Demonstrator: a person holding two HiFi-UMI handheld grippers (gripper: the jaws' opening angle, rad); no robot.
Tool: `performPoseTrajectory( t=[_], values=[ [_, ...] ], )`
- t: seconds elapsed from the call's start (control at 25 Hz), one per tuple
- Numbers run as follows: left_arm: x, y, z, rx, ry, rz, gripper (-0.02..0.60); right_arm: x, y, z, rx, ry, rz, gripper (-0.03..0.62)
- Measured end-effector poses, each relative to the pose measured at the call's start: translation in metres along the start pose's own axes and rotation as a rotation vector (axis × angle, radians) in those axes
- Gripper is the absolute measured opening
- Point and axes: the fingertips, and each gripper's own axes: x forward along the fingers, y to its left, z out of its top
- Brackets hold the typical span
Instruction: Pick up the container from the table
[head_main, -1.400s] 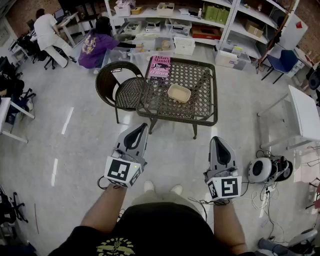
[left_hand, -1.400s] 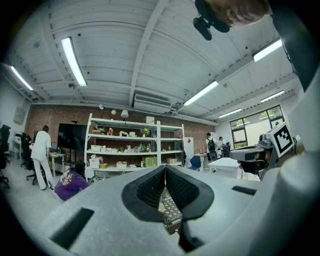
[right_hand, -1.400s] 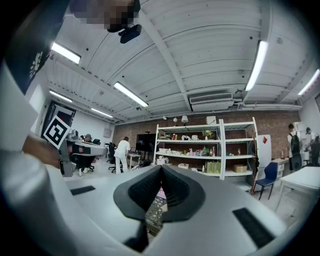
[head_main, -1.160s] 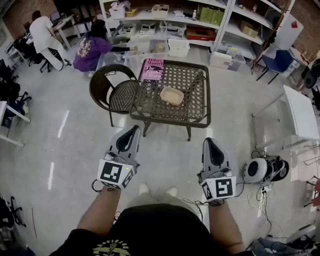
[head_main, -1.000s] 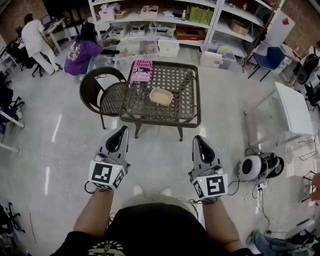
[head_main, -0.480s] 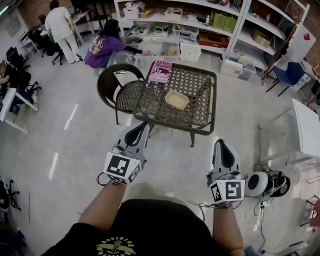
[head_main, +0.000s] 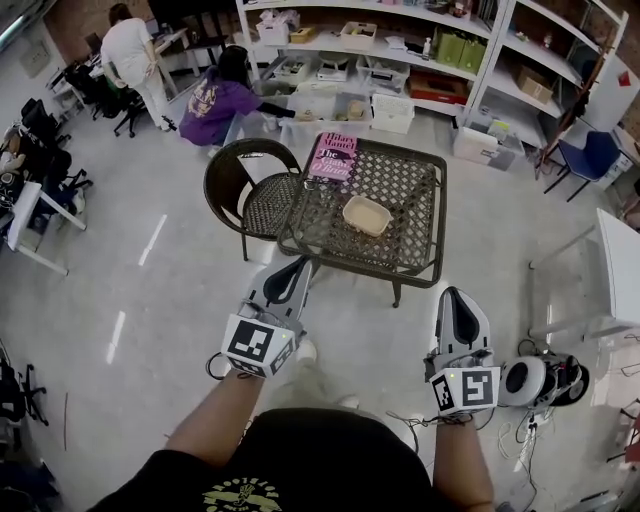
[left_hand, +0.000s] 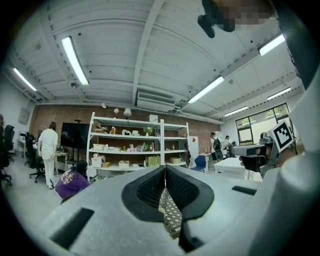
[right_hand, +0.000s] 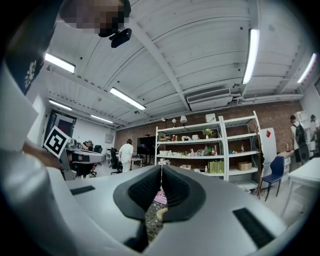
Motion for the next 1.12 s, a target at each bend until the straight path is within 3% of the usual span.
performPoseTrajectory(
  t=[0.8,1.12],
  values=[
    [0.081,0.075,-0.023,0.005,0.043,-0.084,0.009,0.107,0.006,-0.022,0.019,0.031,-0.032,0.011],
    [0.095,0.110,-0.035,-0.061,0.042,-0.096,0.009,0.134,0.020,-0.031,0.023,0.051,-0.056,0.011]
  ],
)
